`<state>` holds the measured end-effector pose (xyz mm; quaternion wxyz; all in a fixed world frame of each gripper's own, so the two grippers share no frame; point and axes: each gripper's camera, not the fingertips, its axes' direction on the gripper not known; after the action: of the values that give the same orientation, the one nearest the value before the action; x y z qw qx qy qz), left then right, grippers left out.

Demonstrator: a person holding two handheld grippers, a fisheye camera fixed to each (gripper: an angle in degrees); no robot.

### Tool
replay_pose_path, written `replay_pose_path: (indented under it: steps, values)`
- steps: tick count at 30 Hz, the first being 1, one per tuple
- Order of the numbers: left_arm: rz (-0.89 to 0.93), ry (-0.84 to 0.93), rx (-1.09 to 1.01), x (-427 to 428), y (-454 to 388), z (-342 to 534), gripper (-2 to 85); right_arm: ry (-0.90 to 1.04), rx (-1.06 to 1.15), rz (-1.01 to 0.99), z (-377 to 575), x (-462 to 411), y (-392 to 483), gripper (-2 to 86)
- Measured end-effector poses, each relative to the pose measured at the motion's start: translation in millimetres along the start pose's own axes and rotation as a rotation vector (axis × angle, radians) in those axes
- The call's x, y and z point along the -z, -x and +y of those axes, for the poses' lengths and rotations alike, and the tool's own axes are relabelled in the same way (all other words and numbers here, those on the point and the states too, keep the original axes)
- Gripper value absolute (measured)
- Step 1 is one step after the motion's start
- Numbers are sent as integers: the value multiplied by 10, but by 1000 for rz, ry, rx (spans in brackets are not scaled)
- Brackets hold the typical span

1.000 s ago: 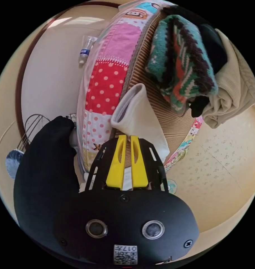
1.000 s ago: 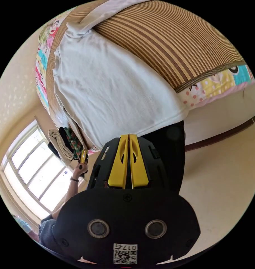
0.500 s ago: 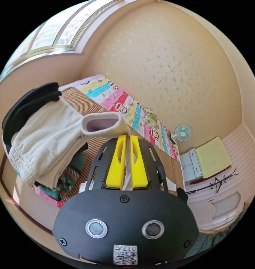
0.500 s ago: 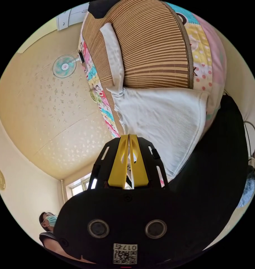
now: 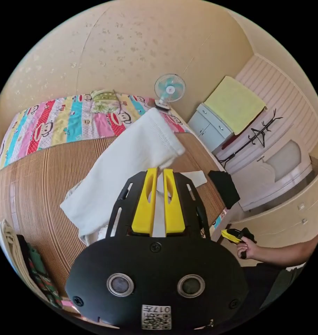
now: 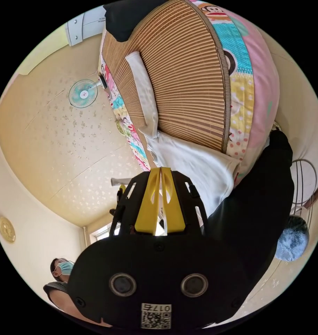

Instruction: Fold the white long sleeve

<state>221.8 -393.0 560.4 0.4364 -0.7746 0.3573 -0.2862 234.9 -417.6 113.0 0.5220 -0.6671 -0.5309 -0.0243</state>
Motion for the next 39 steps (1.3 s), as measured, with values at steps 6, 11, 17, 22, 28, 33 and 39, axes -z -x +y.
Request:
replay_pose_path:
  steps: [6,11,17,22,28,33,39]
  values:
    - [-40,280,183,-1355,-62,211,69,19,0,-91,-514,345,-20,5]
    - [-115,389,239,-1556,63,679,74,32,-15,-99,-996,457,39,4]
    - [-364,265,558,-1253,1022,736,115,166,64,-82,-1545,292,394,5]
    - [-406,141,824,-1120,1961,623,121,266,102,-58,-1842,195,556,6]
    - [-246,233,708,-1354,2644,403,36,266,83,-66,-1987,329,502,10]
    - [-128,140,932,-1191,3229,660,67,212,55,-71,-2082,428,368,26]
    - [-381,-22,849,-975,2538,520,104,54,22,-130,-2155,523,295,61]
